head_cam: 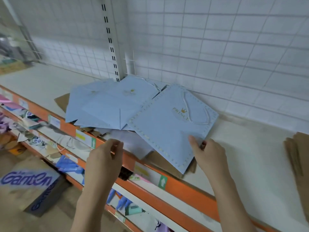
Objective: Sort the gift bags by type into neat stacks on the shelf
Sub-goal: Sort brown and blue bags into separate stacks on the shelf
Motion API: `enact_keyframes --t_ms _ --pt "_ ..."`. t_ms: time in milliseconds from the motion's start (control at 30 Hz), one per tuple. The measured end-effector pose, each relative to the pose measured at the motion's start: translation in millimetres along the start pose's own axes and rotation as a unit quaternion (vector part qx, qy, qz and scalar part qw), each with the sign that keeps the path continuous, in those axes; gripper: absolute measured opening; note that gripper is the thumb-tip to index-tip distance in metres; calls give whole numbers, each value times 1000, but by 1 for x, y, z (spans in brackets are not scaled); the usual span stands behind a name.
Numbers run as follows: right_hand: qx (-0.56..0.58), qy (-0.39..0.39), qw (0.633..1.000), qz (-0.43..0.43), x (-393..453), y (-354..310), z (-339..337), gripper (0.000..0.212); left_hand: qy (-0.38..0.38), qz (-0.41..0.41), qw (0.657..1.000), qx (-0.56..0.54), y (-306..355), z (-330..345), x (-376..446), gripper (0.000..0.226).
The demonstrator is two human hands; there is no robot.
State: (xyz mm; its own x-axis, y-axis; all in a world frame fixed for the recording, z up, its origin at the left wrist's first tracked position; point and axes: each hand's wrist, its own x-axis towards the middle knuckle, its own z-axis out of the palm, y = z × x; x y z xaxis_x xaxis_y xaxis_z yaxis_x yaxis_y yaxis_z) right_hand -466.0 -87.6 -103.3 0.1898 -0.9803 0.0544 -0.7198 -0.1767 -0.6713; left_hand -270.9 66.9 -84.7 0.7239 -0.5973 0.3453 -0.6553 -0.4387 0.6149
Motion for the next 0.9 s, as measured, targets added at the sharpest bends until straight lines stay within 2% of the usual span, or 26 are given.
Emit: enact_keyframes --t_ms 167,267,500,567,633,733,833,900 --pt "-2 -23 998 66 19 3 11 91 9 70 997 -15 6 2 59 16" --pt "68 -18 994 82 25 12 11 100 6 95 995 -23 8 8 84 15" --pt "186 21 975 119 15 6 -8 70 -18 97 995 -34 -2 29 130 15" --pt "207 32 971 117 7 5 -12 54 -31 93 995 -26 -5 35 147 18" --pt "214 37 970 113 -1 4 -13 43 -63 70 995 23 -7 38 163 28" --pt "214 51 968 120 -14 0 -10 43 -131 -5 984 120 -12 35 178 58" --pt "217 83 963 137 -26 -10 -4 45 -164 -50 977 126 -21 30 186 96" --pt "215 111 960 141 -34 -18 0 48 -176 -65 973 134 -27 28 189 113"
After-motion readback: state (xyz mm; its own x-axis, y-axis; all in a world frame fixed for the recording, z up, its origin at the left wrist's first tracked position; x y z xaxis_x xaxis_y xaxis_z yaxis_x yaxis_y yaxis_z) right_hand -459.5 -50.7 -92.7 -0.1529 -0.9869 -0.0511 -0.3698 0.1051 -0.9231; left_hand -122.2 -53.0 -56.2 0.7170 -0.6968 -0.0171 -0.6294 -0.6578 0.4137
